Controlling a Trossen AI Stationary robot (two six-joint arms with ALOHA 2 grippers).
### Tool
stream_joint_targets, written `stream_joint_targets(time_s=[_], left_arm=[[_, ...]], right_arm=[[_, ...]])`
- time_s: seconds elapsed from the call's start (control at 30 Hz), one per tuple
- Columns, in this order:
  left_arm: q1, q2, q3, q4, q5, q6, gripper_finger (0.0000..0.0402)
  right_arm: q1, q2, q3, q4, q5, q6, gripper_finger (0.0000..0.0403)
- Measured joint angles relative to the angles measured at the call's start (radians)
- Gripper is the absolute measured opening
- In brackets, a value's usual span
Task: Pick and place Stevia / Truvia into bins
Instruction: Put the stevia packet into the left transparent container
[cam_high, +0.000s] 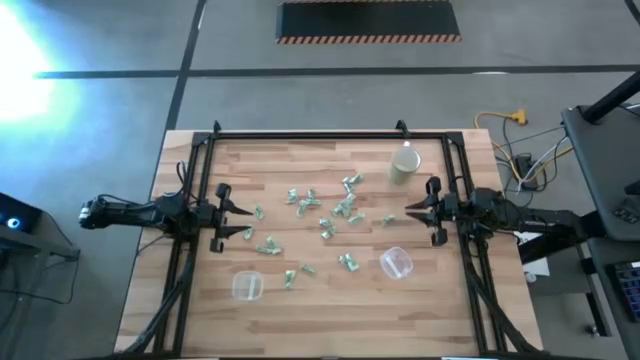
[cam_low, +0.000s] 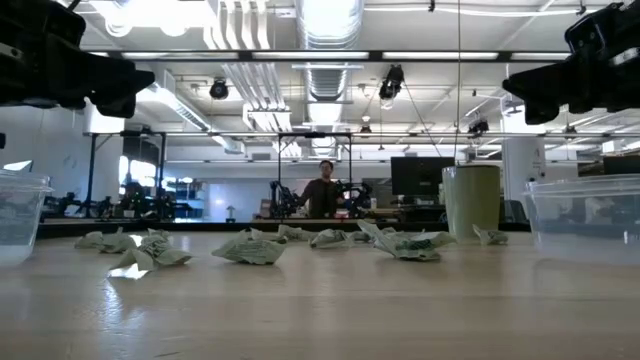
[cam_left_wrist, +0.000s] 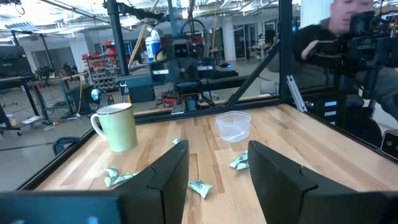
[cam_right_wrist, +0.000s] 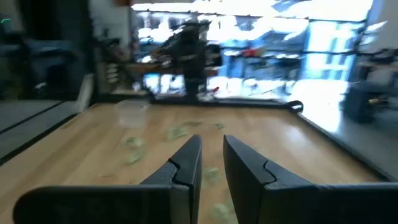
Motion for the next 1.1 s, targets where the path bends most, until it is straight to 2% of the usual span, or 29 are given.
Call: stream_joint_targets(time_s=[0.1,0.2,0.3,0.4,0.67,0.93,1.1], left_arm=[[0.000,0.000,0.000,0.001,0.000,0.000,0.0148],[0.000,0.000,0.000,0.001,0.000,0.000,0.0148],[0.000,0.002,0.000,0.000,0.000,0.000,0.0148],[0.000,0.006,0.000,-0.002,0.000,0.000,0.0148],[0.000,0.009,0.000,0.000,0.000,0.000,0.0148],[0.000,0.010,0.000,0.000,0.000,0.000,0.0148],[0.000,0.009,0.000,0.000,0.000,0.000,0.0148]], right_arm=[[-0.157,0.015,0.001,0.021,-0.025,0.000,0.0057],[-0.208,0.000,0.000,0.028,0.058,-0.004,0.0057],[-0.179,0.001,0.000,0.016,0.188,-0.003,0.0057],[-0.151,0.000,-0.001,0.019,0.263,-0.004,0.0057],[-0.140,0.000,0.000,0.019,0.264,-0.004,0.0057],[0.020,0.000,0.000,0.020,0.260,-0.003,0.0057],[0.054,0.002,0.000,0.019,0.260,-0.003,0.0057]])
